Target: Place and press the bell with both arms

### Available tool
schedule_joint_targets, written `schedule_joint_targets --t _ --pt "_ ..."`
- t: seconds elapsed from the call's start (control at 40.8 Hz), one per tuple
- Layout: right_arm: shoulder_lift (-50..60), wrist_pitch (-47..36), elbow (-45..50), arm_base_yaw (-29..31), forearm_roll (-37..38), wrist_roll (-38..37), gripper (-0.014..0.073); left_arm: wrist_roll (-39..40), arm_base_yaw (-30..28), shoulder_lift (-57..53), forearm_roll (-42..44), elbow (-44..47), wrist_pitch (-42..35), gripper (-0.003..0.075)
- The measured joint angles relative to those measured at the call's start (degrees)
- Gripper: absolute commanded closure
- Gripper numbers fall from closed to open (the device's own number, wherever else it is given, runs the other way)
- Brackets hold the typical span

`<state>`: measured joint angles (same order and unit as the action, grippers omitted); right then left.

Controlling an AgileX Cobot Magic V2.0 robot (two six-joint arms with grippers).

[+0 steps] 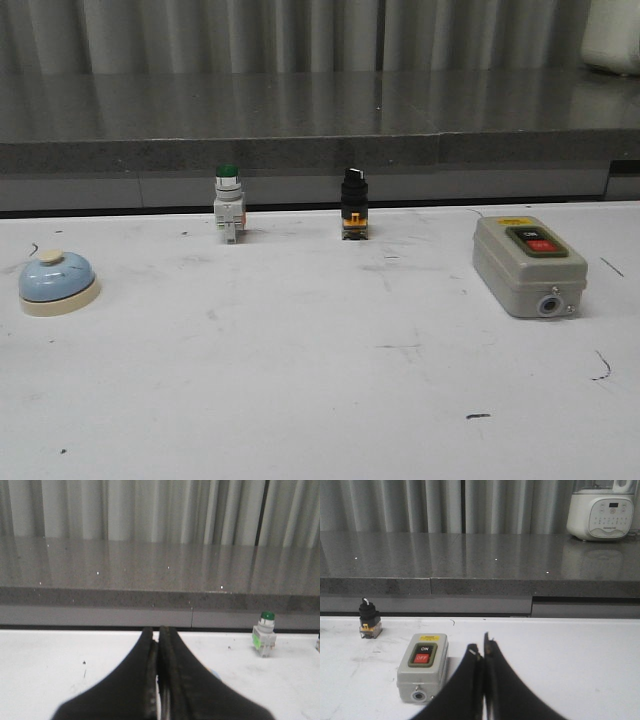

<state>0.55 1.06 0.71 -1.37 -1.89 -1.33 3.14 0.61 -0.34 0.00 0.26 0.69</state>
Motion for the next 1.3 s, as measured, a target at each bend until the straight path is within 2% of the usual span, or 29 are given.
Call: schedule_joint_targets --t 0.123,0.27,0.588,0.809,1.299 --pt "0.0 2.4 -5.2 0.0 0.0 0.0 0.0663 0.0 0.0 0.0 0.0 -2.42 -0.34 0.074" --pt "0.0 7.34 -13.25 0.0 1.89 0.0 0.0663 0.0 0.0 0.26 0.0 -11.38 3.41 0.074" --pt "-12.14 22.3 -29.71 0.0 2.88 0.0 0.0663 0.0 0.0 13.71 0.0 -32.22 23.66 0.074" --pt "-21.27 27.45 -32.59 0.0 2.88 0.0 0.0663 0.0 0.0 22.29 0.0 -34.1 28.62 0.074" --pt "-30.62 27.95 -32.59 0.0 2.88 0.0 0.0659 0.0 0.0 28.54 0.0 -34.1 29.28 0.0739"
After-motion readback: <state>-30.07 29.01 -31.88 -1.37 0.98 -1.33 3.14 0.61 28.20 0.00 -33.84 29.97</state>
